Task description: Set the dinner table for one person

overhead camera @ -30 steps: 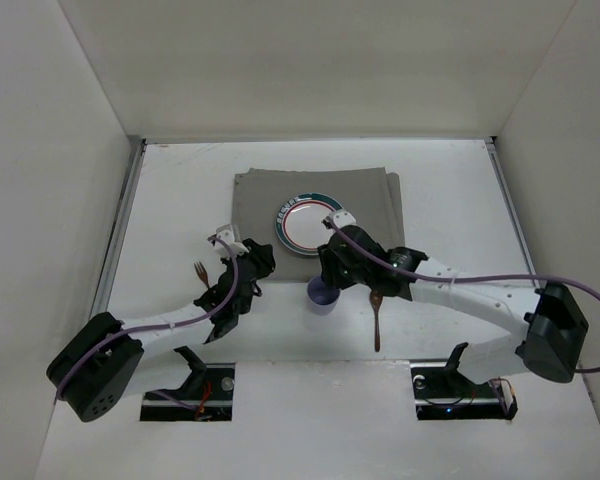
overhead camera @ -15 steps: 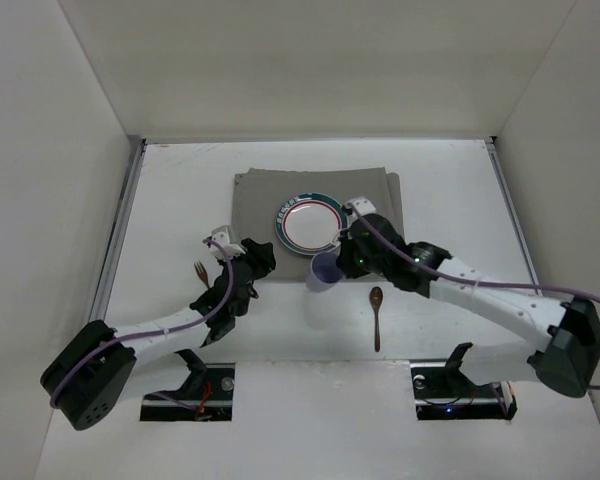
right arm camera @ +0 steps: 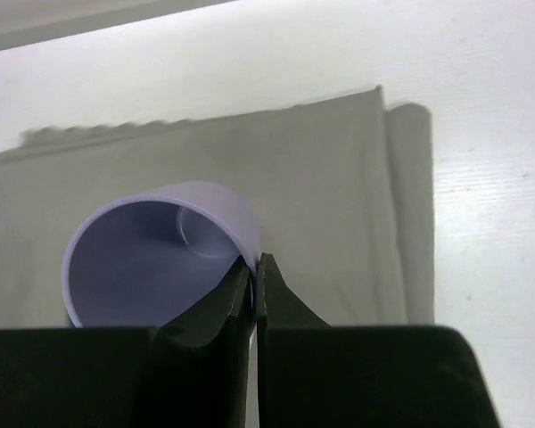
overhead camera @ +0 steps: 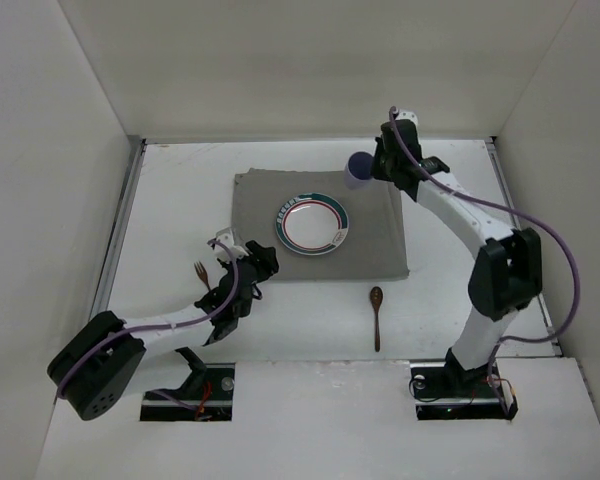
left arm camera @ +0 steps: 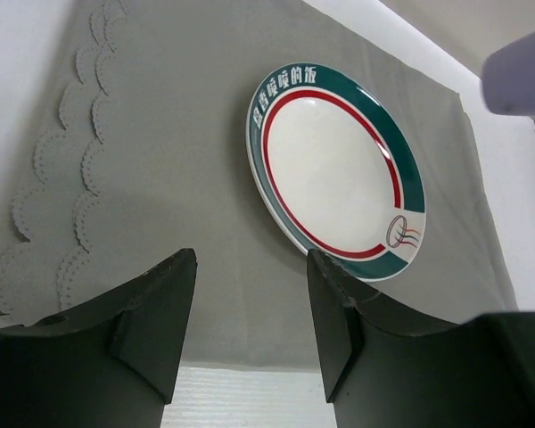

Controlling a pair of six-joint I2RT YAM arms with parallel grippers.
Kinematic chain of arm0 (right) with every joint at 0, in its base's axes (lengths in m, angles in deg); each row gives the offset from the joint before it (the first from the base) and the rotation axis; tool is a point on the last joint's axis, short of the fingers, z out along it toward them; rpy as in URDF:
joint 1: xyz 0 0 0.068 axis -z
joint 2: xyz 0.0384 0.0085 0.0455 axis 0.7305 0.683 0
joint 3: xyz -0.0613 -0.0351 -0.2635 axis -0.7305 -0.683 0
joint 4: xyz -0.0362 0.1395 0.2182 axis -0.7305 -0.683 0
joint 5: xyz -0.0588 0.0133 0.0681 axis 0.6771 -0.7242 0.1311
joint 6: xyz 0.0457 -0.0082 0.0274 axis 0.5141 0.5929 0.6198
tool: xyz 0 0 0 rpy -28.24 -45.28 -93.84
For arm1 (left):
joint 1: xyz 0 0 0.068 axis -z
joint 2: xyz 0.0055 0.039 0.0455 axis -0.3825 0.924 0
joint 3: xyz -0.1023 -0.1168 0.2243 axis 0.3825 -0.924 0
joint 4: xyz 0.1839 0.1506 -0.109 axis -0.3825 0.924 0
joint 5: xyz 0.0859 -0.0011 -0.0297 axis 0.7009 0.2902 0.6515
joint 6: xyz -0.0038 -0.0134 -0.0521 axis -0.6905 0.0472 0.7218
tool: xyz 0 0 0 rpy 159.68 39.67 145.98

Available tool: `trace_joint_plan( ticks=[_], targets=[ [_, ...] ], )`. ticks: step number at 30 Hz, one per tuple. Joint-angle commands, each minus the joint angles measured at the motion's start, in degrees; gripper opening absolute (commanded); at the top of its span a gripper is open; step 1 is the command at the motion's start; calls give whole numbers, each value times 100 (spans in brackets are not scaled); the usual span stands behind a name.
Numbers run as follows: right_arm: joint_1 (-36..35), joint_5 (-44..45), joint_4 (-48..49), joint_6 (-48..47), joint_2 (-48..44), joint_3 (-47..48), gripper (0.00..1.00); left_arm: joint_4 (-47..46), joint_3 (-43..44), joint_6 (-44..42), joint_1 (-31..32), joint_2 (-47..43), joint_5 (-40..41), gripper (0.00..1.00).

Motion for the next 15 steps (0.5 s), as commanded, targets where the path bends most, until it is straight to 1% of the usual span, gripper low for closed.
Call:
trace_joint_plan(
  ticks=[1,5,15],
  targets=[
    [160,471,-409,-235,643,820,3,-322,22,62,39,99,87,50],
    [257,753,-752,-367,1269,1358,4,-322,57,97,48,231,78,50],
    [301,692,-910,-332,1761,1420,5,-322,66,114,39,284,78,51]
  ],
)
